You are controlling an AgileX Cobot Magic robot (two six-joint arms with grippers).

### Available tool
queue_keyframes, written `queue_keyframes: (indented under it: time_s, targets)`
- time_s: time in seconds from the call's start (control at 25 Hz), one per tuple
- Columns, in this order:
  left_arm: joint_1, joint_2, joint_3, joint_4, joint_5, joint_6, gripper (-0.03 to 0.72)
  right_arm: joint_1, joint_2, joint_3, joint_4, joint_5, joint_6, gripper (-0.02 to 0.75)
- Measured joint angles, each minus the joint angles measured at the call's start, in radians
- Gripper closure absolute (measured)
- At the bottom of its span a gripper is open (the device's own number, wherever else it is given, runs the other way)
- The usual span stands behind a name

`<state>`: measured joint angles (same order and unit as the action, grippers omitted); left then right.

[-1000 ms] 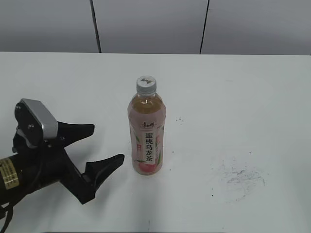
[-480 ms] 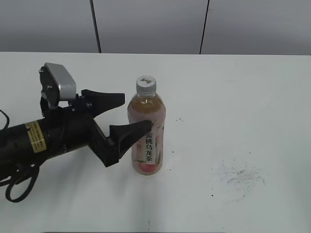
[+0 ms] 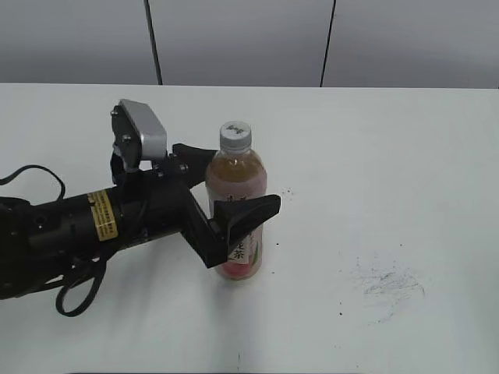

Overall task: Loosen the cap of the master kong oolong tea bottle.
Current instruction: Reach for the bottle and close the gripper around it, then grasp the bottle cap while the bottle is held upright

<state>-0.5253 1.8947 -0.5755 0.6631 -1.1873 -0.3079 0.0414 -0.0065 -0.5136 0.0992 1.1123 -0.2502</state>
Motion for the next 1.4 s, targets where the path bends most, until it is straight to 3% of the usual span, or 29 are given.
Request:
queue_keyframes:
  time_s: [0.16, 0.36, 0.76, 1.04, 1.12, 1.28, 1.4]
  targets:
    - [-0.001, 0.019, -0.002, -0.019, 0.000, -0.002, 0.110, 0.000, 0.000, 0.000, 0.000, 0.000, 0.000, 0.289]
    - [-0.001, 0.022, -0.009, -0.038, 0.000, -0.002, 0.239, 0.000, 0.000, 0.000, 0.000, 0.000, 0.000, 0.289]
    - [-0.001, 0.022, -0.009, -0.032, 0.000, 0.001, 0.239, 0.000, 0.000, 0.000, 0.026, -0.001, 0.022, 0.289]
    - [-0.001, 0.022, -0.009, -0.032, 0.000, 0.002, 0.239, 0.000, 0.152, -0.023, 0.228, -0.096, 0.036, 0.289]
    - [-0.001, 0.022, -0.009, -0.030, 0.000, 0.002, 0.239, 0.000, 0.235, -0.036, 0.306, -0.187, 0.038, 0.290]
    - [-0.001, 0.022, -0.009, -0.028, -0.001, 0.002, 0.239, 0.000, 0.372, -0.049, 0.572, -0.447, 0.002, 0.308]
    - [-0.001, 0.022, -0.009, -0.028, -0.001, 0.002, 0.239, 0.000, 0.501, -0.085, 0.754, -0.482, -0.199, 0.319]
